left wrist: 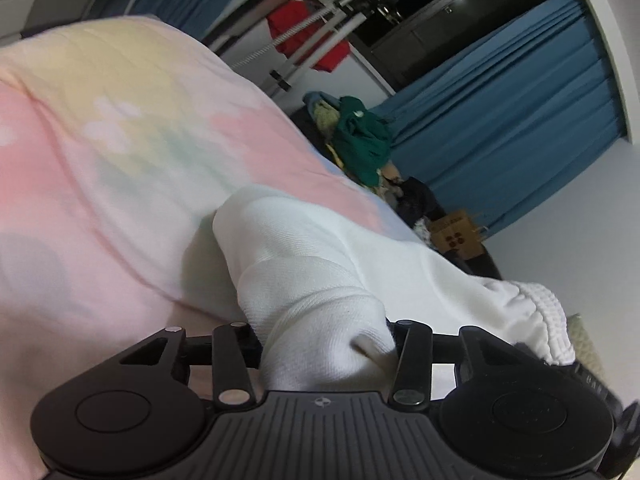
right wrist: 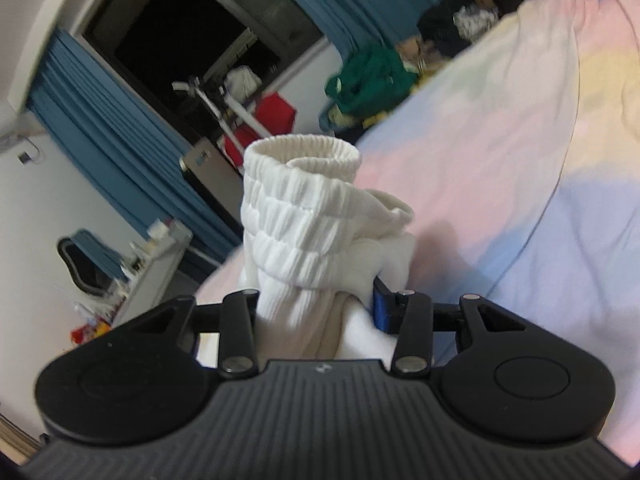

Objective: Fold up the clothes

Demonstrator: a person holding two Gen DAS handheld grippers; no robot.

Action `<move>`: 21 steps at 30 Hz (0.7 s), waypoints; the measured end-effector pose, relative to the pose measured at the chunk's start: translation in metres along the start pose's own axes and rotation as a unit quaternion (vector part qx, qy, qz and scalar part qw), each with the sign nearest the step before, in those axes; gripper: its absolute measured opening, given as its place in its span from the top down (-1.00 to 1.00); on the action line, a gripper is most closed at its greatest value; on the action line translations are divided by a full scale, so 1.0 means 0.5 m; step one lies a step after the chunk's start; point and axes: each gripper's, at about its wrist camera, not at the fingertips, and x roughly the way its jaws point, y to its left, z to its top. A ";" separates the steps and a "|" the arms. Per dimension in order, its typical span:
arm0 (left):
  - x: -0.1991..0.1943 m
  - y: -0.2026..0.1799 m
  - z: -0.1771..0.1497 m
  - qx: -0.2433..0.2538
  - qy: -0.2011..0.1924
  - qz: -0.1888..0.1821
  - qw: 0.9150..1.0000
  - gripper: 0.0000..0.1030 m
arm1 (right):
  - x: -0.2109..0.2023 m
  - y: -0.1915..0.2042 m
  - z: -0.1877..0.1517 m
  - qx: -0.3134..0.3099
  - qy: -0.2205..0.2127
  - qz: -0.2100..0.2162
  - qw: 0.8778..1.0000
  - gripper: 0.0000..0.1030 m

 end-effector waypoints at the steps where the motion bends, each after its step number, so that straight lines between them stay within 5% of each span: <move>1: 0.016 -0.029 0.005 0.008 0.004 -0.004 1.000 0.10 | -0.015 -0.006 0.015 0.002 -0.011 0.000 1.000 0.13; 5: 0.091 -0.148 0.022 0.040 0.018 -0.024 0.999 0.11 | -0.060 -0.046 0.093 0.015 -0.050 -0.005 0.999 0.13; 13: 0.373 -0.396 0.004 0.098 0.055 -0.077 0.991 0.10 | -0.076 -0.220 0.301 0.071 -0.111 -0.044 0.990 0.14; 21: 0.619 -0.460 -0.114 0.149 0.109 -0.075 0.980 0.10 | -0.025 -0.425 0.385 0.076 -0.120 -0.122 0.982 0.14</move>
